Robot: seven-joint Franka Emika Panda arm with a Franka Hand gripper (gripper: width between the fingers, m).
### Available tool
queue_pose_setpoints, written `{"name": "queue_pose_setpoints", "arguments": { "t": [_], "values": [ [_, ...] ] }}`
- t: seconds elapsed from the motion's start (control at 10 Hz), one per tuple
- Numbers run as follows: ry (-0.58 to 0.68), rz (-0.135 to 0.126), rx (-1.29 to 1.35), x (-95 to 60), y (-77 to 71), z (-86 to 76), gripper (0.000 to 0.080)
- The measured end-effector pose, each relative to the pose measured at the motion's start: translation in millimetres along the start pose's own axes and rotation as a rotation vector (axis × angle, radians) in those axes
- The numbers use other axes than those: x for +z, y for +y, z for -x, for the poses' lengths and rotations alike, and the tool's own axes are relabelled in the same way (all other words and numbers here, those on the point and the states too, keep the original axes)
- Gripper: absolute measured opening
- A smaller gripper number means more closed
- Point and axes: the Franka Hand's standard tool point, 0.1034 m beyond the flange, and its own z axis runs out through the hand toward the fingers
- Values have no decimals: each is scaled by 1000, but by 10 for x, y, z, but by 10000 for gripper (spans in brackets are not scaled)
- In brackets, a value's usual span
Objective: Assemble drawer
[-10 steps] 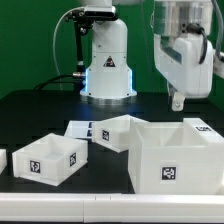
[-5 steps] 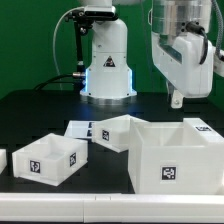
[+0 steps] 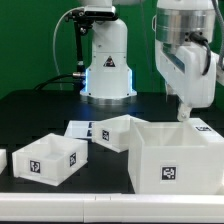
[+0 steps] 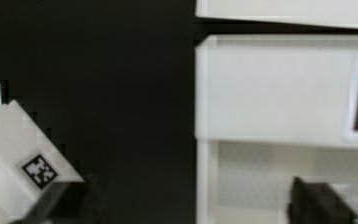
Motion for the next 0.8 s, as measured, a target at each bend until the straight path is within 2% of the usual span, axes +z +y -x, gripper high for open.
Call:
{"name": "queue_pose_setpoints", "arguments": {
  "t": [0.3,0.8],
  "values": [
    [12,27,-27,163,44,-25,645],
    [22,38,-44,303,66,-15,646]
  ]
}}
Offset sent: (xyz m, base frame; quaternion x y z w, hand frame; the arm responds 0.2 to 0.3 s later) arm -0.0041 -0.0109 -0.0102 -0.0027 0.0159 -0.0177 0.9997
